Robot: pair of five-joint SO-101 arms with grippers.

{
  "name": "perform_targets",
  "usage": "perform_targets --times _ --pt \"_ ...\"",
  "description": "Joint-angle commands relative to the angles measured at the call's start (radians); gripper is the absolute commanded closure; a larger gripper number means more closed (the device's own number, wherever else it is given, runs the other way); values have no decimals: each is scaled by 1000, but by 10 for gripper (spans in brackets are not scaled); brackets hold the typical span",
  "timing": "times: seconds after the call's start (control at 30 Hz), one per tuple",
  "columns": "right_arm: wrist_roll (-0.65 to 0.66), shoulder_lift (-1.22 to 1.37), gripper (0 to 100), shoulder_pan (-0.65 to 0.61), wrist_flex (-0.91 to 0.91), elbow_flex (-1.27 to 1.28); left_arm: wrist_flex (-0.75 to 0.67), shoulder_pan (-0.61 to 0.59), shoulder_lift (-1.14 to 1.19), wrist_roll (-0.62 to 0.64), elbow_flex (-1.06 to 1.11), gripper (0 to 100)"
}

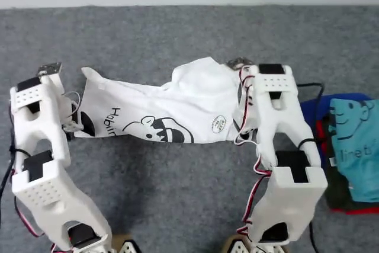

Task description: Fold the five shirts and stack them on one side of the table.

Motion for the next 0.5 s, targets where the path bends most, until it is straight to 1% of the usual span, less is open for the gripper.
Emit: perform_targets --times 0.0,0.23,0.37,0.47 --pt "-34 -64 866 -1 -119 61 -95 3 -60 -9 31 761" --pt "-43 -62 868 -19 -311 181 -272 3 -60 -9 128 761" --pt "-57 -62 874 -21 -384 209 -327 5 -60 -9 168 769" --pt "-60 -62 931 -21 -395 210 -330 5 -60 -9 171 817"
